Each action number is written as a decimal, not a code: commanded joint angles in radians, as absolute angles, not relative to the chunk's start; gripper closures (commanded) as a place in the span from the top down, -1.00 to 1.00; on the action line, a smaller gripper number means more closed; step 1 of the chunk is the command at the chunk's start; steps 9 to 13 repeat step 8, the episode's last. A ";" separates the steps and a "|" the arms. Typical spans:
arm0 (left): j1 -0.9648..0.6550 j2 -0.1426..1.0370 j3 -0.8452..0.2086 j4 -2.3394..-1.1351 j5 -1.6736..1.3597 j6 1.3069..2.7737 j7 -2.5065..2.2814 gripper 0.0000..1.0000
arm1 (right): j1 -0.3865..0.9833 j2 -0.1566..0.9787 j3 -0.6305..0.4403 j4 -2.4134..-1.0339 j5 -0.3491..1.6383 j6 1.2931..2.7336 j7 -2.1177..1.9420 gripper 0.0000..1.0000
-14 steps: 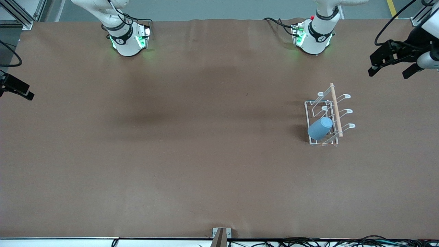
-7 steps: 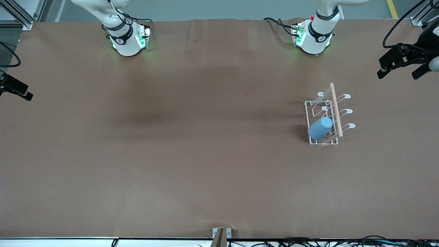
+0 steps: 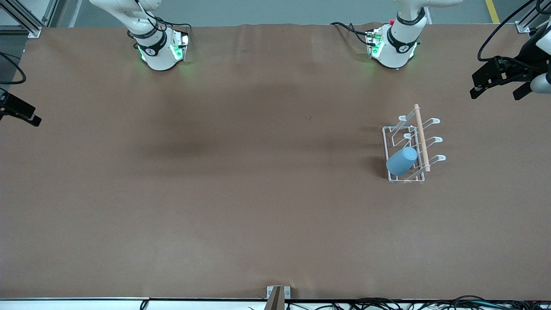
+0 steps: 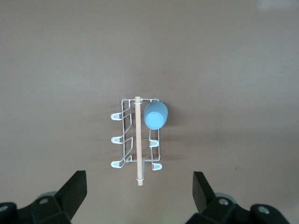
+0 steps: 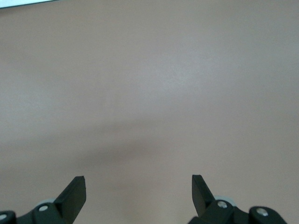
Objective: Hang cup on cup holder
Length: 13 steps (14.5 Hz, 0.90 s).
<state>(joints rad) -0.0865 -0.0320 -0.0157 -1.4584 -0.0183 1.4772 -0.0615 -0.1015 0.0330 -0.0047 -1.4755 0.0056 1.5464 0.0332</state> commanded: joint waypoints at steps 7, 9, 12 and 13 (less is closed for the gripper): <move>-0.097 -0.029 -0.018 -1.506 0.000 1.526 -0.051 1.00 | -0.127 0.015 0.009 -1.489 0.005 1.545 0.037 1.00; -0.097 -0.028 -0.018 -1.505 0.000 1.526 -0.051 1.00 | -0.129 0.015 0.009 -1.489 0.005 1.545 0.035 1.00; -0.097 -0.028 -0.018 -1.505 0.000 1.526 -0.051 1.00 | -0.129 0.015 0.009 -1.489 0.005 1.545 0.035 1.00; -0.097 -0.028 -0.018 -1.505 0.000 1.526 -0.051 1.00 | -0.129 0.015 0.009 -1.489 0.005 1.545 0.035 1.00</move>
